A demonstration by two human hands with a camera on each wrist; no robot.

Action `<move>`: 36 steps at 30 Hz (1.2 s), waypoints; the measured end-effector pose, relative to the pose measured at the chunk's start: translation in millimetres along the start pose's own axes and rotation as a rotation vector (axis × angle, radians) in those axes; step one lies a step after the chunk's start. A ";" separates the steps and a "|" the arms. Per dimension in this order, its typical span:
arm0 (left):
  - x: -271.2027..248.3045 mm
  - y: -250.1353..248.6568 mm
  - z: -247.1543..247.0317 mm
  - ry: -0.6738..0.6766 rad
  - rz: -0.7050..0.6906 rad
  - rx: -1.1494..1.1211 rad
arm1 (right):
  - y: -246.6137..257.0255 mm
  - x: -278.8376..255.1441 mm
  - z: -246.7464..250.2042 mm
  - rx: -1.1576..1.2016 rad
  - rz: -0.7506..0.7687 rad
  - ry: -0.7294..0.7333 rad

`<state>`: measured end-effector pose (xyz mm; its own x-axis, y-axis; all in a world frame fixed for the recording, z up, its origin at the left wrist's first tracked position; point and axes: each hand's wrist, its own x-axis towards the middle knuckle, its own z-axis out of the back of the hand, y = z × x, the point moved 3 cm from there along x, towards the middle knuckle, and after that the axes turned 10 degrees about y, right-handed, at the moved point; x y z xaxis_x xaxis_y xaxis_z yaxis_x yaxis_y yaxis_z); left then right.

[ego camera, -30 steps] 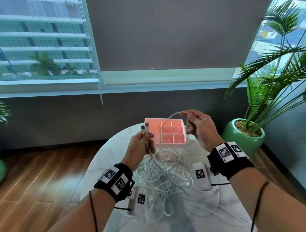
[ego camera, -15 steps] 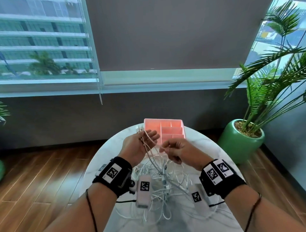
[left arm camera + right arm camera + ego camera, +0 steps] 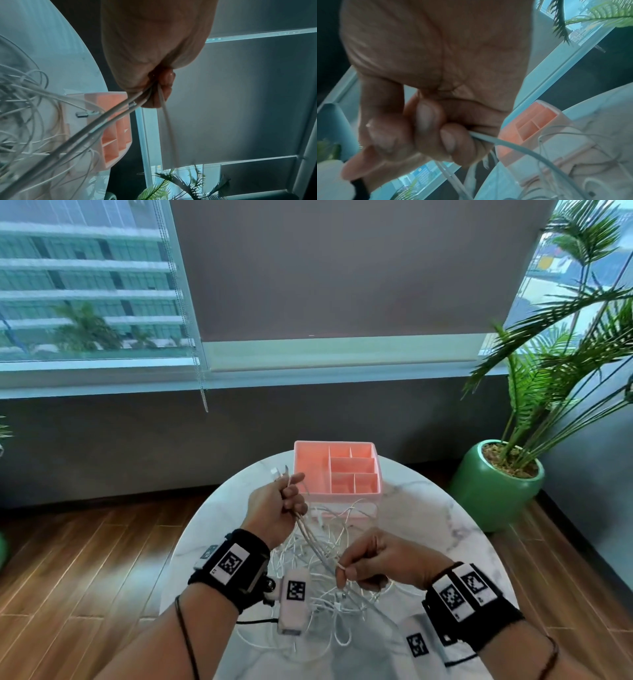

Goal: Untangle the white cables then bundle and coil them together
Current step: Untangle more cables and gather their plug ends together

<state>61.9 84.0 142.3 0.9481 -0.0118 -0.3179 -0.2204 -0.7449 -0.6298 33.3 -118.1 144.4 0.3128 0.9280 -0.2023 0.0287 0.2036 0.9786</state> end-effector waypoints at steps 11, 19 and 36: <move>1.6 -48.5 12.1 -0.059 -0.216 0.041 | -65.0 -39.6 33.5 0.050 -0.171 -0.209; -0.5 -48.2 11.4 0.005 -0.245 0.134 | -93.7 -49.8 56.6 0.014 -0.284 -0.328; -9.8 -84.7 24.3 -0.050 -0.386 0.192 | -131.5 -81.8 93.8 -0.114 -0.590 -0.892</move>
<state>65.7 163.5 181.5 0.9582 0.2790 -0.0641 0.1049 -0.5505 -0.8282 92.9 -250.1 35.7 0.8597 0.1212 -0.4962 0.3271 0.6156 0.7170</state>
